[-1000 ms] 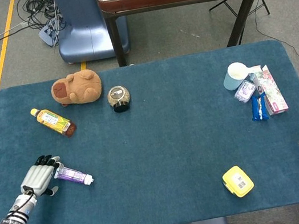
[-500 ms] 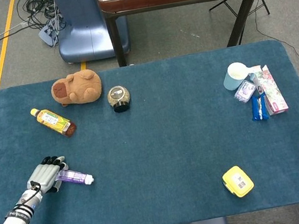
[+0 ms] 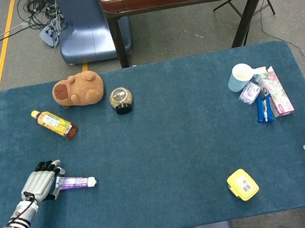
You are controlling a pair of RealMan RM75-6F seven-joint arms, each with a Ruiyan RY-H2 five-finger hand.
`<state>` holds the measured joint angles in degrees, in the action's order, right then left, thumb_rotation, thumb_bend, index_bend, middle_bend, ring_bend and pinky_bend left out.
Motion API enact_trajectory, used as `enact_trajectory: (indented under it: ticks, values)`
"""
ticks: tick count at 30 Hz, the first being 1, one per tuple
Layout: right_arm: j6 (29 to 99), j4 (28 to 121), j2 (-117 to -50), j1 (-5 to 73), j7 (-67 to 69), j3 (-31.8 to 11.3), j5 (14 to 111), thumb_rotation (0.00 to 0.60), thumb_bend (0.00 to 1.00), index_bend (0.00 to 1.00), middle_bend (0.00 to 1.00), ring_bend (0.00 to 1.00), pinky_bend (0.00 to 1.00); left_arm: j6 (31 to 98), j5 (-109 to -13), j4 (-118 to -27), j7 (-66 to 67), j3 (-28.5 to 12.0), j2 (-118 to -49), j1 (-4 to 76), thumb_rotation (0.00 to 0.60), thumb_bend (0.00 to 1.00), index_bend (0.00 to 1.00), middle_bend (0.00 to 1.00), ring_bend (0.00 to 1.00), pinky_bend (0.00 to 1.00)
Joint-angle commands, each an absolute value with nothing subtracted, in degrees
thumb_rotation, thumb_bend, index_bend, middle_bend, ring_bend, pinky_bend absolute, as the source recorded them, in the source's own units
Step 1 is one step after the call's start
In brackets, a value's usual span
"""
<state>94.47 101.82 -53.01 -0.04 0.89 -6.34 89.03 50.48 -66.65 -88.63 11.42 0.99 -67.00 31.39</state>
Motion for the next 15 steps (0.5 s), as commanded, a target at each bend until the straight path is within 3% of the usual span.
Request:
enact_trajectory:
  ticks: [1, 15]
  values:
    - [94.41, 101.76, -53.04, -0.07, 1.12, -6.28, 89.01, 0.600, 0.04, 0.14, 0.19, 0.16, 0.15, 54.39, -67.65, -88.72, 11.35, 0.86, -69.08, 28.93, 0.600, 0.30, 0.27, 0.07, 0.00, 0.00]
    - [95.46, 101.83, -52.78, -0.79, 1.39, -6.03, 89.47, 0.600, 0.04, 0.14, 0.19, 0.16, 0.15, 59.75, -74.27, -81.69, 7.07, 0.09, -77.23, 26.75, 0.600, 0.27, 0.28, 0.24, 0.15, 0.00]
